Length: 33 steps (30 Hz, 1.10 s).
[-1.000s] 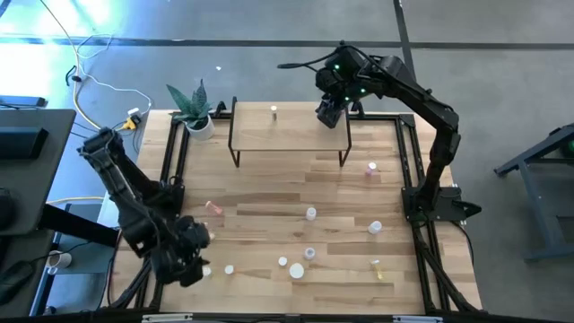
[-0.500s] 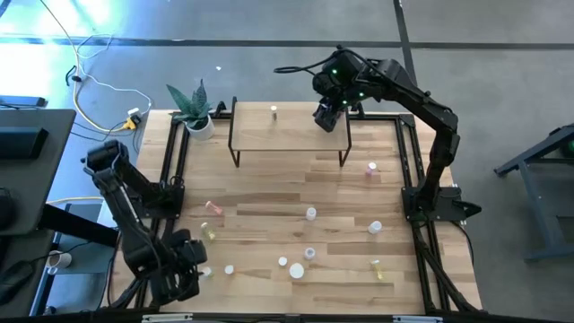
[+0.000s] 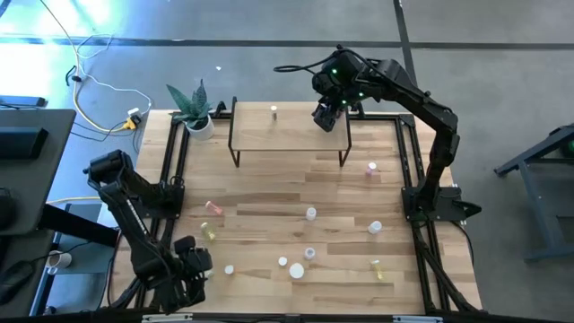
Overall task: Pick and place medicine bottles onto shelf by color
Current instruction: Put the bottom left yellow pill bottle on the shelf
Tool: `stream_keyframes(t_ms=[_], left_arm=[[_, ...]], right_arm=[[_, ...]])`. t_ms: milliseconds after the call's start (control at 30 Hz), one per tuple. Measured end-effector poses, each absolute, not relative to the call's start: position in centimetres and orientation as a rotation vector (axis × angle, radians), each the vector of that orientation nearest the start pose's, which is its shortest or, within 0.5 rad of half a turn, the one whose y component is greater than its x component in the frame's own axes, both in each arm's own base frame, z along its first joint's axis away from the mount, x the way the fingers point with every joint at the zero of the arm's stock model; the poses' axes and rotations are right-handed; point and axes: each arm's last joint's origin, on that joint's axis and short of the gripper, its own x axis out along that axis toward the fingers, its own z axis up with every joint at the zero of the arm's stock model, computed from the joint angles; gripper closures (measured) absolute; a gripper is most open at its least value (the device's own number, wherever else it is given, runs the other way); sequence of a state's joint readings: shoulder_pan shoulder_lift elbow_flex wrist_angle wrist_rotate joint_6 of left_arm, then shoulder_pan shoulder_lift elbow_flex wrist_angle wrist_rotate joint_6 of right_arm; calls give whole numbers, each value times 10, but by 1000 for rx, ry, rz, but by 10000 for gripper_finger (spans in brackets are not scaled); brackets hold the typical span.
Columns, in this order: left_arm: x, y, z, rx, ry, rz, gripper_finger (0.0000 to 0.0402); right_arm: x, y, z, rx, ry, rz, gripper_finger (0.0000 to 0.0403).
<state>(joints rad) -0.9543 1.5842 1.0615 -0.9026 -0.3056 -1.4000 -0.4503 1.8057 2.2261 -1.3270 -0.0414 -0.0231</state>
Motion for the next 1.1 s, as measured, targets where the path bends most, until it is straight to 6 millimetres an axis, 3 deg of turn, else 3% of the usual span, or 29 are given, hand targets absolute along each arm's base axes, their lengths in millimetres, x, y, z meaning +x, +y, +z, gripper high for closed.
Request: stream_keyframes(t_ms=[567, 1100], left_arm=[[183, -227, 177, -338, 1224, 408, 181], [184, -227, 174, -332, 1258, 400, 269]], right_arm=[[307, -147, 439, 196, 889, -368, 175], [307, -147, 439, 191, 891, -366, 175]])
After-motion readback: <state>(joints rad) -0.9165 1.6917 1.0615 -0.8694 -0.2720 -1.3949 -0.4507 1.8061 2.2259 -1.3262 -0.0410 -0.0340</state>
